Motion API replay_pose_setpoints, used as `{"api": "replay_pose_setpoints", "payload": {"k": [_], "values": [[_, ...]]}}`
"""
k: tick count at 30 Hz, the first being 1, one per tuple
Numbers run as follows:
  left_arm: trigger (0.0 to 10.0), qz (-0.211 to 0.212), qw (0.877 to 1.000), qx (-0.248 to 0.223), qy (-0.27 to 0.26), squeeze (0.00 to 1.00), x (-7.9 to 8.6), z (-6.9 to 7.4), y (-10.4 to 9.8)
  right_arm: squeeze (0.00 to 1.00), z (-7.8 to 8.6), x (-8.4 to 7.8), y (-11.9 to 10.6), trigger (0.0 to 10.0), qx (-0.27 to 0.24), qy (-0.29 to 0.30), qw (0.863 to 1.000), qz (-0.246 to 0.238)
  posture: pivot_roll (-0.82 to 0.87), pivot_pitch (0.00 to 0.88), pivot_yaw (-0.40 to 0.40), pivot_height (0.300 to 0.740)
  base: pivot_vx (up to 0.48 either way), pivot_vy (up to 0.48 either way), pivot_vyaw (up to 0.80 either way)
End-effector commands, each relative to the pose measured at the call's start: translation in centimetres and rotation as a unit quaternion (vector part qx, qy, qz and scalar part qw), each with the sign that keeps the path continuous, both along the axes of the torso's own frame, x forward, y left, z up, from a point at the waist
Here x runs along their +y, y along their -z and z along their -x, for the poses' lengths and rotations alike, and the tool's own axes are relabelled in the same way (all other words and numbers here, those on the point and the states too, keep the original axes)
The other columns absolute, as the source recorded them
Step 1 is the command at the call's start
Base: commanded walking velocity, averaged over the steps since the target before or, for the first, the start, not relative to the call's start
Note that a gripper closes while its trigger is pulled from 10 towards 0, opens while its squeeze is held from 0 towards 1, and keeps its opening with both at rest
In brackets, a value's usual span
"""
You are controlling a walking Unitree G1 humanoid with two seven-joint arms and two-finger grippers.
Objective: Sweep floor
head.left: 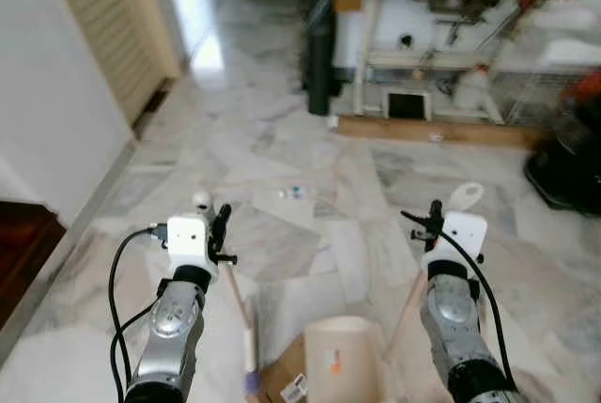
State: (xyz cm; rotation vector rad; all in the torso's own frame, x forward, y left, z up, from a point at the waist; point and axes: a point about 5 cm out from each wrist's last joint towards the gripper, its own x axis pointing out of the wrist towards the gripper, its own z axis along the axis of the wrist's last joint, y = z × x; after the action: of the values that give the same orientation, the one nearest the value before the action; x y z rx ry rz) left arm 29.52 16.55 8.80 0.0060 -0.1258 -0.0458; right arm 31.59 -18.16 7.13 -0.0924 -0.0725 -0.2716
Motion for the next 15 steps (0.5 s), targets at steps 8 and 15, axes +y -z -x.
{"api": "replay_pose_setpoints", "payload": {"k": [8,15], "values": [[10.0,-0.017,1.000,-0.020,-0.006,0.00,0.50,-0.15,-0.93,0.00,-0.36,0.57,-1.01,10.0,-0.031,-0.004,0.999,-0.011,0.09,0.000,0.020,0.740,0.000,0.000,0.00],[10.0,-0.020,1.000,-0.018,-0.006,0.00,0.70,0.07,-0.84,0.00,-0.41,0.04,-1.28,10.0,-0.038,0.003,0.999,0.012,0.09,0.000,0.021,0.740,0.000,0.000,0.00]]}}
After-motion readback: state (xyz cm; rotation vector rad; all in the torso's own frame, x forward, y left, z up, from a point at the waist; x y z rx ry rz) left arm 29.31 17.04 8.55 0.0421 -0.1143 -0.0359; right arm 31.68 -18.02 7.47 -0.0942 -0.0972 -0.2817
